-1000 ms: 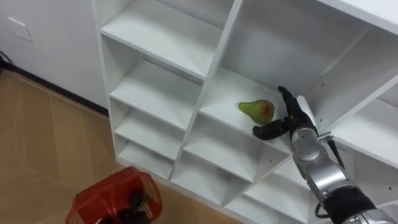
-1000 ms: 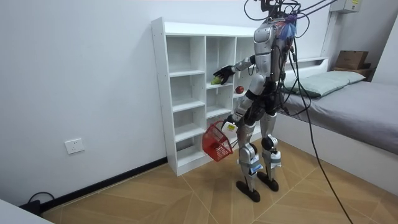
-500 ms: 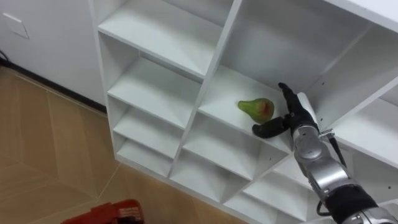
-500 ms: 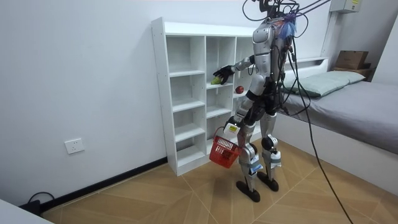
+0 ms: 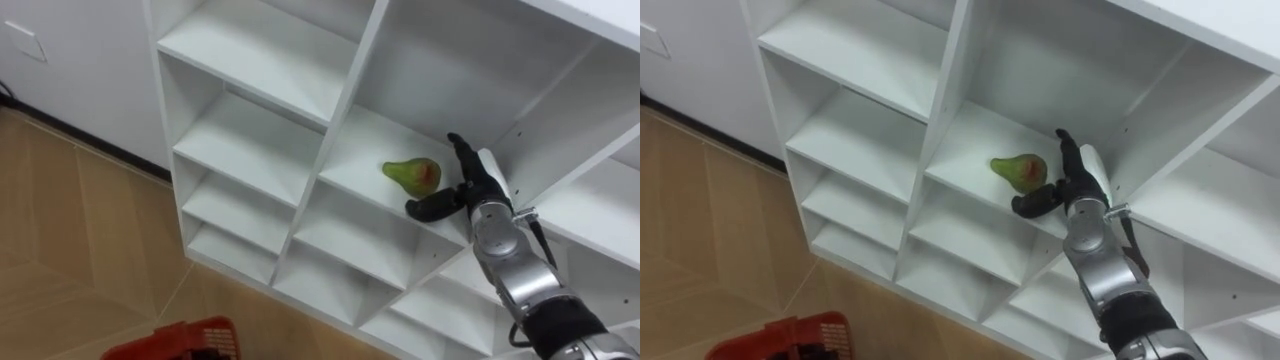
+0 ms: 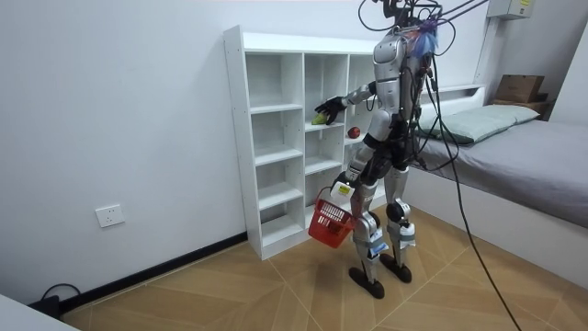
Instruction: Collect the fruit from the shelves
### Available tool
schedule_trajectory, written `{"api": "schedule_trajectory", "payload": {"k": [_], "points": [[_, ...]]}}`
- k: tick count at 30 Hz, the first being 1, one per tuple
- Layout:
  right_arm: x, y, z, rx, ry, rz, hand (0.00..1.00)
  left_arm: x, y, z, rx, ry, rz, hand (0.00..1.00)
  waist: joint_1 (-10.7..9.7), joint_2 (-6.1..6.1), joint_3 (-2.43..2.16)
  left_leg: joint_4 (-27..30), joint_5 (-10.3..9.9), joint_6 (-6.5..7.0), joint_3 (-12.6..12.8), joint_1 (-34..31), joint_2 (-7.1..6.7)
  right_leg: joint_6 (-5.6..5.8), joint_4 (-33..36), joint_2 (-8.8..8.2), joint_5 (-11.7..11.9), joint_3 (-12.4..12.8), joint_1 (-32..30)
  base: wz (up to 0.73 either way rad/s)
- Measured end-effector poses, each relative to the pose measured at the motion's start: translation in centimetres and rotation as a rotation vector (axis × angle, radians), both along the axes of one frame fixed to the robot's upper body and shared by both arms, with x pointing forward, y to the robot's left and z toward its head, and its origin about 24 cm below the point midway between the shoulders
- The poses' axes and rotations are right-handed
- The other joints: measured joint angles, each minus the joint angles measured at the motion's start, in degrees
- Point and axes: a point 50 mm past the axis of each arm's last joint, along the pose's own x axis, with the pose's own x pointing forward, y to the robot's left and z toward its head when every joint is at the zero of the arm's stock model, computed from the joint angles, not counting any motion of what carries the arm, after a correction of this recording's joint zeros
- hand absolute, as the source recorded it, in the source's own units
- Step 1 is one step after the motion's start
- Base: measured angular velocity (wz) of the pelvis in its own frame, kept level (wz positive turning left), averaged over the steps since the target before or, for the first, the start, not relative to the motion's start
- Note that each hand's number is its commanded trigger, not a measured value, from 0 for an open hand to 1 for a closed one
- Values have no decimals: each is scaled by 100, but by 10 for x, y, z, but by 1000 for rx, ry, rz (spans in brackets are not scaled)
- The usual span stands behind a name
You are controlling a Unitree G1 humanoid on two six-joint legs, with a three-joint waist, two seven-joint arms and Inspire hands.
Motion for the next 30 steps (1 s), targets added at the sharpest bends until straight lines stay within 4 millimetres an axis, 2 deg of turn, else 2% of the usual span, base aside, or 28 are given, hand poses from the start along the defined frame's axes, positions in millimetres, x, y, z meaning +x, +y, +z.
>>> {"api": "schedule_trajectory", "payload": {"k": [1,2,3,4,17,21,30], "points": [[0,0,0,0,0,0,19,0,0,0,4,2,-1,100,0,0,0,0,0,0,0,0,0,0,0,0,0,0,1,0],[0,0,0,0,0,0,62,0,0,0,5,3,-1,100,-1,0,0,0,0,0,1,0,0,0,0,0,0,0,1,0],[0,0,0,0,0,0,85,0,0,0,7,5,0,100,1,10,7,3,0,0,1,0,0,0,2,0,0,2,2,0],[0,0,0,0,0,2,100,0,0,-1,8,10,1,100,2,11,8,4,0,0,2,-1,1,0,3,0,0,4,2,0],[2,4,4,-11,-13,41,100,-1,-1,-2,7,12,4,100,9,20,14,-5,0,0,3,-1,2,0,3,0,0,8,-2,0],[4,9,9,-5,-32,66,100,1,-3,-2,1,7,3,100,12,52,37,-28,0,0,-8,-2,2,0,1,0,0,4,-9,0],[4,13,10,-6,-46,91,100,2,-3,-1,2,3,1,100,2,32,22,-39,1,0,-23,10,1,0,-1,-3,0,10,-7,1]]}}
